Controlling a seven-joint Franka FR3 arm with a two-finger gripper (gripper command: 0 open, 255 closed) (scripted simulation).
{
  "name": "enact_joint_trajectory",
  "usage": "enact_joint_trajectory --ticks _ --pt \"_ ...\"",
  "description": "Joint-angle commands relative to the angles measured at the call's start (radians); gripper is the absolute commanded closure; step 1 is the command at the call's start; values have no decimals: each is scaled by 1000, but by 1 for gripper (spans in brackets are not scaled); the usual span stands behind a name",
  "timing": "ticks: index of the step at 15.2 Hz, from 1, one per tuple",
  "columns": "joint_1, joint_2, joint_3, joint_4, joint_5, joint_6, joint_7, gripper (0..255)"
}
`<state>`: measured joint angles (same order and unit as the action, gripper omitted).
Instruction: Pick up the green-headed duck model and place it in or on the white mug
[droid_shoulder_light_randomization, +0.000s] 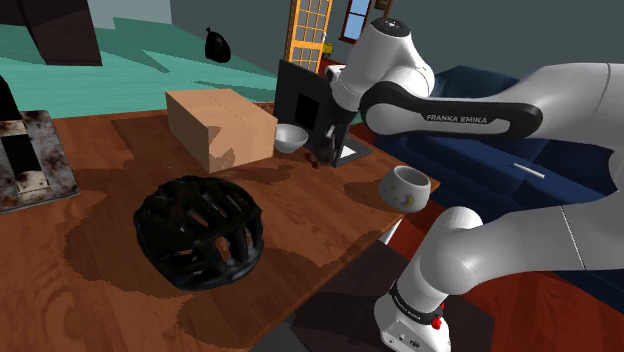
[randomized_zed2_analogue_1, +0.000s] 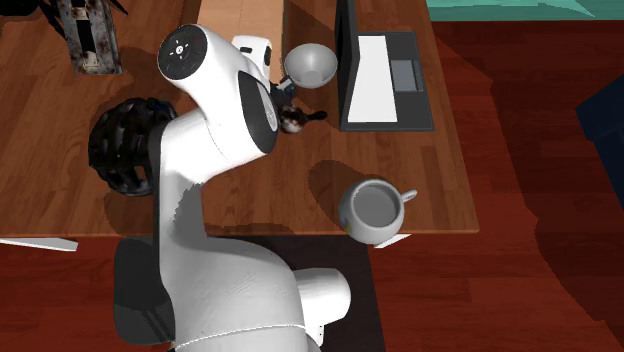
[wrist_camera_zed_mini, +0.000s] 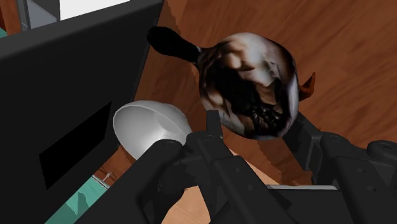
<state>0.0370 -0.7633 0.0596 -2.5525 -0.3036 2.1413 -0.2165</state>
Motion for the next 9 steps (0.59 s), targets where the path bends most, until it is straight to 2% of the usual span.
enact_joint_trajectory --ticks 1,9 --pt "2 -3 0 25 5 -28 -9 255" --pt "5 7 0 137 19 -126 -38 255"
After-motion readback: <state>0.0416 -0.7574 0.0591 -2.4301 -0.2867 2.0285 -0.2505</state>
